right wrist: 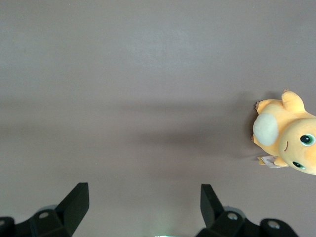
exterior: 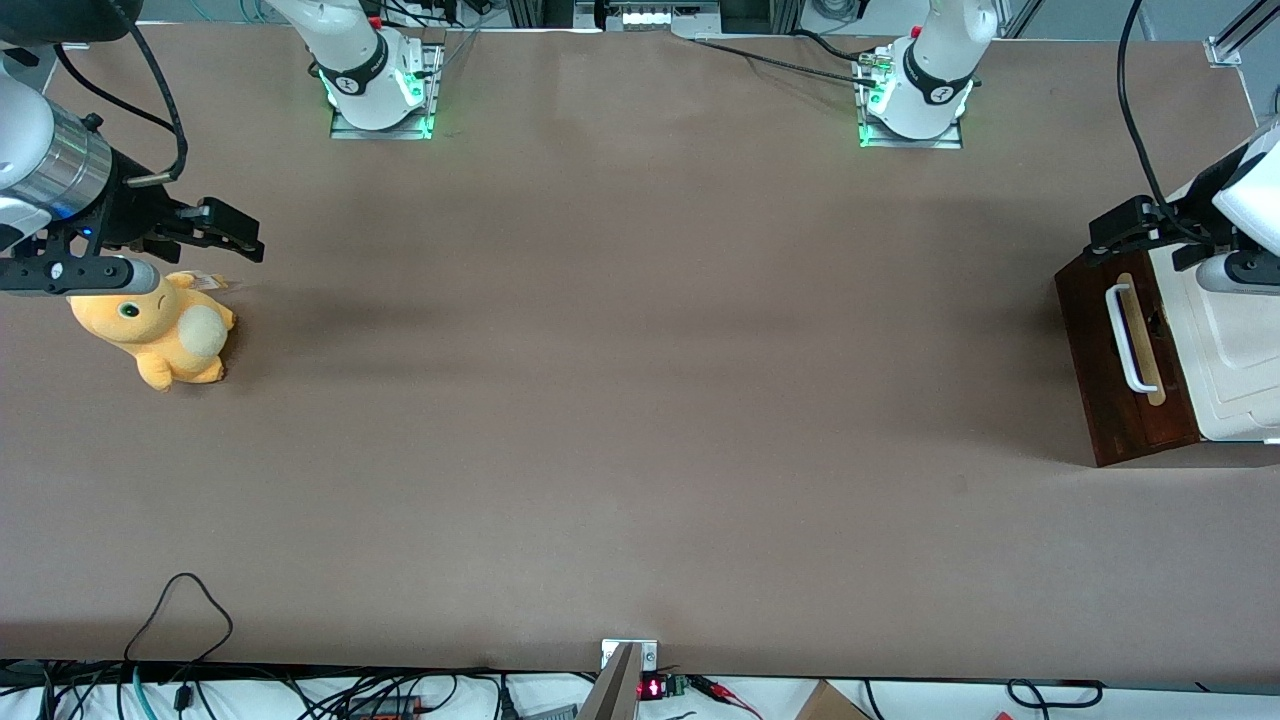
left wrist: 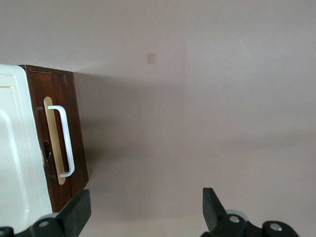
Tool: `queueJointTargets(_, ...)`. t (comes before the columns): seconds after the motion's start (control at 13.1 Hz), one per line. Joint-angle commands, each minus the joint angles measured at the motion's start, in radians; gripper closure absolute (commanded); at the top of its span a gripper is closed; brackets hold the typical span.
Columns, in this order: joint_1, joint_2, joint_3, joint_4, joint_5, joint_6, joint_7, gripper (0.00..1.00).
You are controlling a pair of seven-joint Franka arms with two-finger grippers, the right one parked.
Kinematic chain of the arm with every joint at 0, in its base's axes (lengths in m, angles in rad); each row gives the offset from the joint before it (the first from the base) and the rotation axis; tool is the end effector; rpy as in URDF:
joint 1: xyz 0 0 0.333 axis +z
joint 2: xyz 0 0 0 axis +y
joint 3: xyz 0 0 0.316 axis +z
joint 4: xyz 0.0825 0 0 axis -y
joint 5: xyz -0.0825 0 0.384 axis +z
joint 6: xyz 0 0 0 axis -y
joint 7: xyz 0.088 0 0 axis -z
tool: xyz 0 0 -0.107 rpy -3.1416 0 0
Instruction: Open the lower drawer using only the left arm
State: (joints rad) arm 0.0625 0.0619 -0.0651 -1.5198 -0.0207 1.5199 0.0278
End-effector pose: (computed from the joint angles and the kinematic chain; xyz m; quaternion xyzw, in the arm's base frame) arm 0.5679 -0.0026 0.6095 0.9993 -0.0154 -0.0307 0.0128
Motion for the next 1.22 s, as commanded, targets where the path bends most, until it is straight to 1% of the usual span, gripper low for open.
queueJointTargets(0.0,-0.001,-0.001,0.004,0.015,-0.022,-0.023,0.027,0.0)
queueJointTargets(0.15,-0.001,0.002,0.002,0.016,-0.005,-0.037,0.024,0.0)
queueJointTargets(0.46,-0.001,0.004,0.007,0.004,-0.008,-0.032,0.008,0.0)
queueJointTargets(0.53,-0.001,0.006,0.005,0.004,0.002,-0.03,0.004,0.0)
queueJointTargets(0.61,-0.001,0.006,-0.005,0.003,0.062,-0.03,0.0,0.0)
queueJointTargets(0.76,-0.003,0.01,-0.08,-0.005,0.229,-0.038,-0.031,0.0)
queueJointTargets(0.99,-0.003,0.024,-0.119,-0.063,0.375,-0.05,-0.097,0.0)
queueJointTargets(1.15,-0.004,0.035,-0.159,-0.136,0.509,-0.052,-0.178,0.0)
